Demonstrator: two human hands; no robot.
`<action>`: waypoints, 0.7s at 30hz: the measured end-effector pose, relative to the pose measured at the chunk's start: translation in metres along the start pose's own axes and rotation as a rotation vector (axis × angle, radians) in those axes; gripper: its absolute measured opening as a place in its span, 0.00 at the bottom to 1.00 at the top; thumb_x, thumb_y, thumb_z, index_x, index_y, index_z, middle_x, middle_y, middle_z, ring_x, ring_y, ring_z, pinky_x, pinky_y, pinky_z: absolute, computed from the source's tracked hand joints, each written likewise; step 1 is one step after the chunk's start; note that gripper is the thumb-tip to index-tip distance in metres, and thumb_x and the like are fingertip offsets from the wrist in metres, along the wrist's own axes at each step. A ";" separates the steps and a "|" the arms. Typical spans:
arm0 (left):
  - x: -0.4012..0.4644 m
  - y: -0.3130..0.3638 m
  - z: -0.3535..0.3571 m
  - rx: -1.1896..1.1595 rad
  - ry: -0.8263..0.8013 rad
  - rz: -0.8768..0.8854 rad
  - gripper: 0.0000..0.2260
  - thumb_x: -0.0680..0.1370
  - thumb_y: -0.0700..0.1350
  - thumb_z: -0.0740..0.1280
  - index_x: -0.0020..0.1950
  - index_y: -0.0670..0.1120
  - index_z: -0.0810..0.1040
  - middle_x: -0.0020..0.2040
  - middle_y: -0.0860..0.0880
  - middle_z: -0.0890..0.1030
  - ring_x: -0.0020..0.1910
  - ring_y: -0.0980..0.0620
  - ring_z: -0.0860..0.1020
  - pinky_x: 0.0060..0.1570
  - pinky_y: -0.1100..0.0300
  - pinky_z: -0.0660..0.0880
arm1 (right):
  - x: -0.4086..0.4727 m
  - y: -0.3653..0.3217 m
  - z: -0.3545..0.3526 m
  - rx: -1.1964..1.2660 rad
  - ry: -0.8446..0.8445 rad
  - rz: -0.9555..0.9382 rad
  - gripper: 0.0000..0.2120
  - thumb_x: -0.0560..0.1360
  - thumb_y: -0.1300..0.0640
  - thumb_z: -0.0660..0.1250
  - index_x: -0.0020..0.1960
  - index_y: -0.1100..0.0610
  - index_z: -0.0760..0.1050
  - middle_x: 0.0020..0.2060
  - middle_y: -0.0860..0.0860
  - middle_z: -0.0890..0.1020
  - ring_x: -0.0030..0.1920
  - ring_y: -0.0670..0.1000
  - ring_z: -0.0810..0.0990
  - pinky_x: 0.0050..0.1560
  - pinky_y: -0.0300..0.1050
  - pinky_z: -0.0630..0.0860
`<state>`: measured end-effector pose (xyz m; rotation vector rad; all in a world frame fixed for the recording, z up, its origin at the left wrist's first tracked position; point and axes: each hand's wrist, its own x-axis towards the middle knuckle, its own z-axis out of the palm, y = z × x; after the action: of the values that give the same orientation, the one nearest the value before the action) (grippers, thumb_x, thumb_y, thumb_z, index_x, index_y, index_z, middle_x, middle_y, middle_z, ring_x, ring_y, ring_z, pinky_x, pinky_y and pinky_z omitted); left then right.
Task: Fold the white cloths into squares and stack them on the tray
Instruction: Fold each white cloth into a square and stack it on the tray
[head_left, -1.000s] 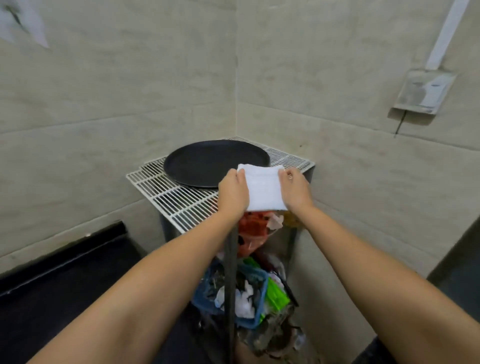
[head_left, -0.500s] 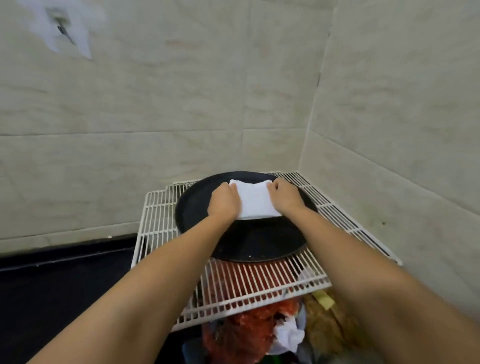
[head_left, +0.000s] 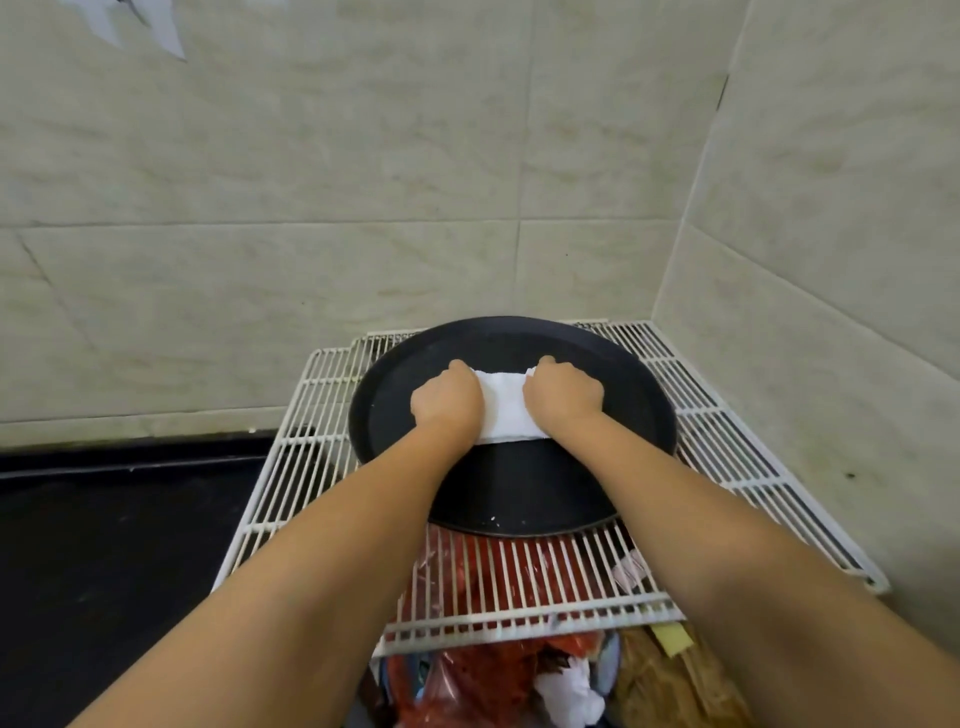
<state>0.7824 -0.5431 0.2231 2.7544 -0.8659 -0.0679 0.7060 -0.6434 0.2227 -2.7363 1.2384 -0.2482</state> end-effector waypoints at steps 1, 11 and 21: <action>0.000 0.002 -0.001 0.012 -0.014 -0.004 0.14 0.80 0.39 0.52 0.65 0.40 0.66 0.58 0.41 0.78 0.56 0.41 0.77 0.45 0.53 0.68 | 0.000 -0.001 0.000 -0.019 -0.002 0.000 0.14 0.81 0.57 0.51 0.61 0.61 0.68 0.53 0.58 0.80 0.50 0.58 0.79 0.40 0.46 0.66; -0.001 -0.037 -0.032 -0.024 0.041 0.028 0.19 0.81 0.49 0.54 0.70 0.41 0.61 0.60 0.41 0.77 0.56 0.39 0.77 0.45 0.52 0.68 | 0.000 0.017 -0.040 0.013 0.015 0.044 0.26 0.80 0.43 0.53 0.70 0.60 0.62 0.62 0.60 0.75 0.60 0.61 0.76 0.46 0.49 0.69; -0.066 -0.176 -0.099 0.066 0.237 0.128 0.16 0.81 0.48 0.55 0.65 0.42 0.68 0.64 0.41 0.74 0.63 0.40 0.72 0.57 0.48 0.71 | -0.079 -0.153 -0.050 0.052 0.088 -0.507 0.21 0.81 0.48 0.52 0.70 0.55 0.65 0.67 0.57 0.71 0.67 0.59 0.68 0.64 0.55 0.65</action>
<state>0.8381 -0.3441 0.2726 2.6864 -0.9892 0.3087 0.7566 -0.4866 0.2922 -2.9709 0.5189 -0.4433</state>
